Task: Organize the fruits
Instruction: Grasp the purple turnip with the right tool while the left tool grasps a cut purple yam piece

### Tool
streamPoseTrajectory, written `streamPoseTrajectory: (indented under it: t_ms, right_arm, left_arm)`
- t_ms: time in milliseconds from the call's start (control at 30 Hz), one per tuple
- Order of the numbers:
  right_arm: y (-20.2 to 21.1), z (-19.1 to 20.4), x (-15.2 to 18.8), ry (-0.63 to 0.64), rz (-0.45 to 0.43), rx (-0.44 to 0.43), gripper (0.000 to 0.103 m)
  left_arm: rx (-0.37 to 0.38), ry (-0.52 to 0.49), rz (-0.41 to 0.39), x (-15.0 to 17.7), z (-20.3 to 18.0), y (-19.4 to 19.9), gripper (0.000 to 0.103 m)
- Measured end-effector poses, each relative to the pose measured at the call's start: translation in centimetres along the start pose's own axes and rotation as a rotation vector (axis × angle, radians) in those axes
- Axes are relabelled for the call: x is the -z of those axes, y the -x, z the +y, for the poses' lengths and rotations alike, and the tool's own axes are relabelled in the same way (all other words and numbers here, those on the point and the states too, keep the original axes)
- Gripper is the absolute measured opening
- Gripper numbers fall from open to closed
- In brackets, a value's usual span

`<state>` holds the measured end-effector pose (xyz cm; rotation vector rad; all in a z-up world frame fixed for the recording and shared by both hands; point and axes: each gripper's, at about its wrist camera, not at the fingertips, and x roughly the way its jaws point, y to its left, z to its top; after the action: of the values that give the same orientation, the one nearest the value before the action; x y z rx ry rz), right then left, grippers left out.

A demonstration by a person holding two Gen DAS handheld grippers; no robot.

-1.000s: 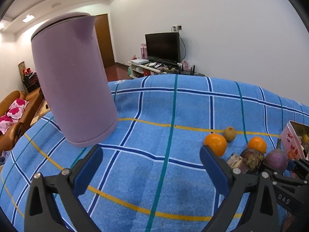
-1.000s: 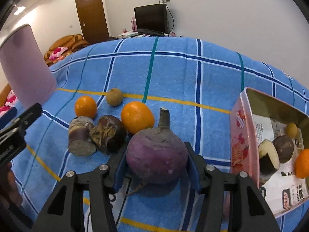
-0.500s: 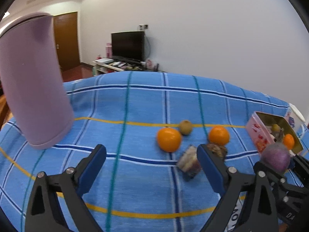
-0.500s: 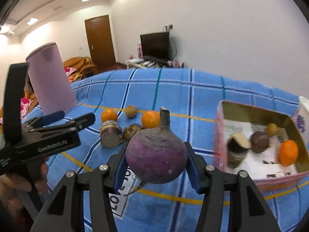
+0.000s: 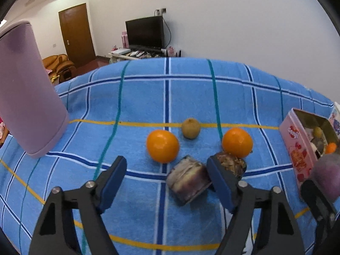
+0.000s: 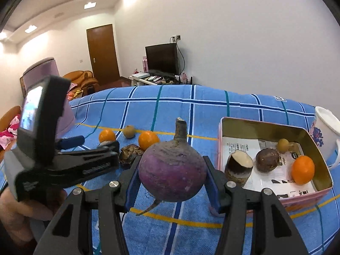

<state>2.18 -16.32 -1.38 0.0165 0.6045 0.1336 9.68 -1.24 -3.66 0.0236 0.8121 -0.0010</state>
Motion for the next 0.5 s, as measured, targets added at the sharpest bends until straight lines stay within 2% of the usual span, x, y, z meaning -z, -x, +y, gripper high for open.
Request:
streamPoseTrajectory:
  t_ms: [100, 167, 233, 333, 500]
  right_arm:
    - [0.3, 0.0, -0.1, -0.001, -0.008, 0.000, 0.055]
    - [0.3, 0.1, 0.0, 0.001, -0.004, 0.001, 0.055]
    - [0.1, 0.2, 0.1, 0.005, 0.002, 0.002, 0.055]
    - [0.0, 0.4, 0.2, 0.009, 0.004, 0.007, 0.055]
    - [0.3, 0.3, 0.1, 0.002, -0.016, 0.009, 0.055]
  left_arm:
    - [0.028, 0.034, 0.018, 0.1, 0.4, -0.3, 0.079]
    - [0.093, 0.067, 0.032, 0.2, 1.1, -0.5, 0.072]
    - [0.169, 0.077, 0.043, 0.5, 1.5, -0.6, 0.048]
    - [0.206, 0.043, 0.043, 0.7, 1.7, -0.3, 0.048]
    - [0.226, 0.142, 0.004, 1.0, 3.8, 0.5, 0.047]
